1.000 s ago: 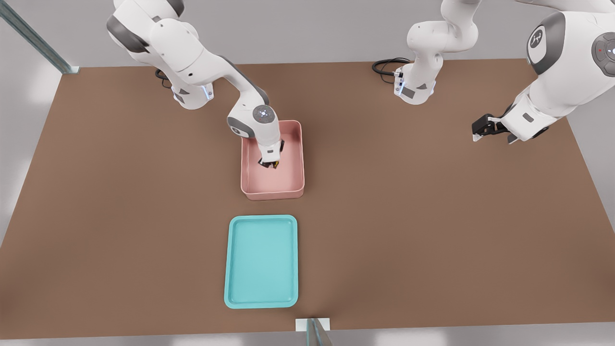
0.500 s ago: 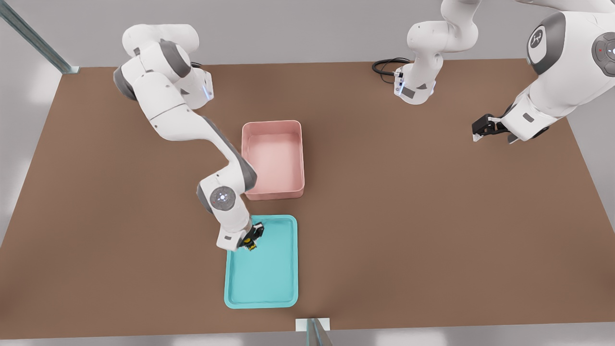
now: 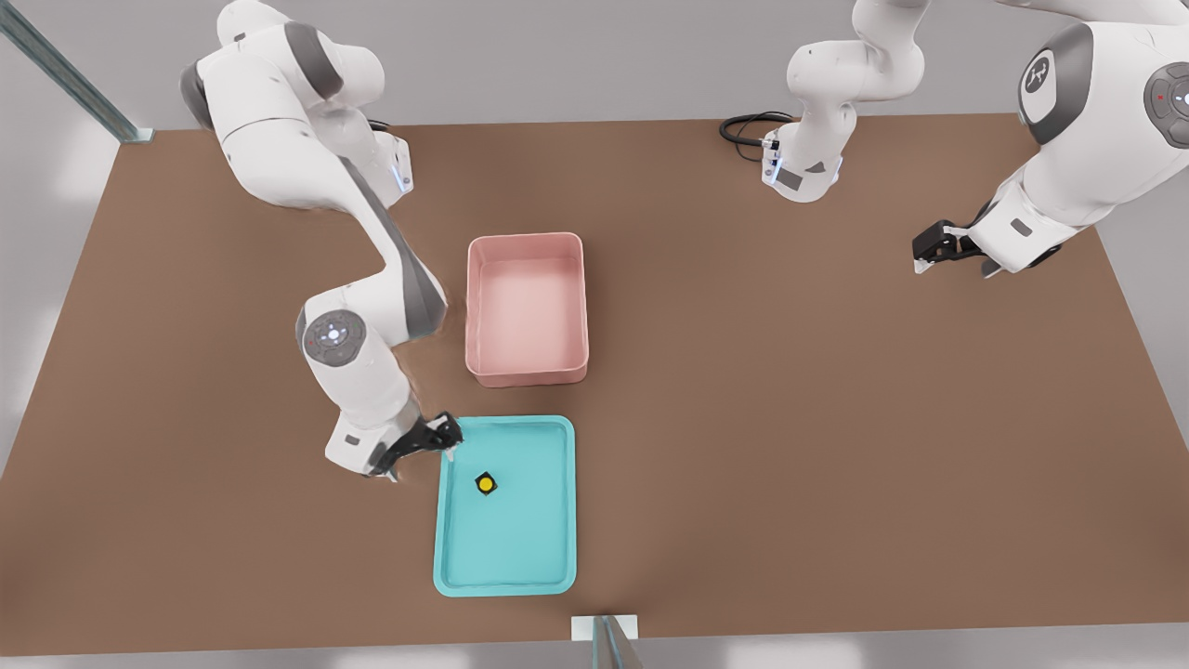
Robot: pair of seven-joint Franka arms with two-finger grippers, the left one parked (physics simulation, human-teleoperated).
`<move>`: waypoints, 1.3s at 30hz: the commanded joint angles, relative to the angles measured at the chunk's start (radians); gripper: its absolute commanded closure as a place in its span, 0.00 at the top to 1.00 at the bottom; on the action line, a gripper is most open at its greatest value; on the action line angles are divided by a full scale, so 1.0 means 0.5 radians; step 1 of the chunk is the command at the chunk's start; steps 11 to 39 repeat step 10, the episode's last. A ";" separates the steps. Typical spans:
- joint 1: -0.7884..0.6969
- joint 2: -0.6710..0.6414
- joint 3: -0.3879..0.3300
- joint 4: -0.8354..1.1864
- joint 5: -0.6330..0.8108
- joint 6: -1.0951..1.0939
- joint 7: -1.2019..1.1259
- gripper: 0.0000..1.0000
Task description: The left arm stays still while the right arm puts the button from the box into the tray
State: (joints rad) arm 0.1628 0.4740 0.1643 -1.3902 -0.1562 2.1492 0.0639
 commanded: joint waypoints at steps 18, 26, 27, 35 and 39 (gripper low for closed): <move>-0.249 -0.448 -0.126 0.047 0.144 -0.964 -0.149 1.00; -0.249 -0.448 -0.126 0.047 0.144 -0.964 -0.149 1.00; -0.249 -0.448 -0.126 0.047 0.144 -0.964 -0.149 1.00; -0.249 -0.448 -0.126 0.047 0.144 -0.964 -0.149 1.00; -0.249 -0.448 -0.126 0.047 0.144 -0.964 -0.149 1.00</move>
